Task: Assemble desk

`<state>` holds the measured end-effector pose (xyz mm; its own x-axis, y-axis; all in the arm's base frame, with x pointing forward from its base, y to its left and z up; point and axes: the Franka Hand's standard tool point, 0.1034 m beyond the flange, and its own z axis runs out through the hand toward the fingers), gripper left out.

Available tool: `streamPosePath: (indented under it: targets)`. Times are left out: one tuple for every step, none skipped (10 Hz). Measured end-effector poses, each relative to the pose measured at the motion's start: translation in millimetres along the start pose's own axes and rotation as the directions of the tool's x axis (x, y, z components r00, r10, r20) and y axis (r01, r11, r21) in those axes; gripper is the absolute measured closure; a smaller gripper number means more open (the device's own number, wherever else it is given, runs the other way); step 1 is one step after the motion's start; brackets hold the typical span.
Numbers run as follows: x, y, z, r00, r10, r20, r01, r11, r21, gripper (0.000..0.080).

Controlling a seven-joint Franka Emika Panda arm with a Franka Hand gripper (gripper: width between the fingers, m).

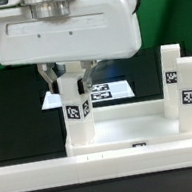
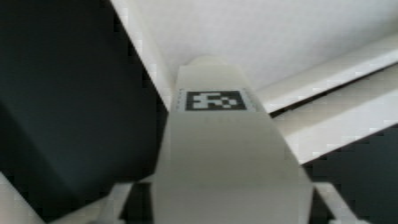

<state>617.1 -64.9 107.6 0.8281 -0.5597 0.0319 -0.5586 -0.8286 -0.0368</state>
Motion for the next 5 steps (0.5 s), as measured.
streamPosePath:
  targets:
    - [0.3,0.0,-0.1,0.995,0.097,0.001,-0.097,0.995,0.004,0.0509]
    - [0.3,-0.2,-0.2,0.983,0.185,0.004,-0.185,0.983,0.011,0.0509]
    - [0.3,-0.2,-0.1,0.965,0.262,0.006,-0.263,0.965,0.013,0.0509]
    - [-0.6,0.4,-0.1,0.915,0.402,0.018,-0.403,0.915,0.013,0.0509]
    - [-1.9,2.7,0.0,0.884,0.467,0.034,-0.467,0.884,0.001,0.0509]
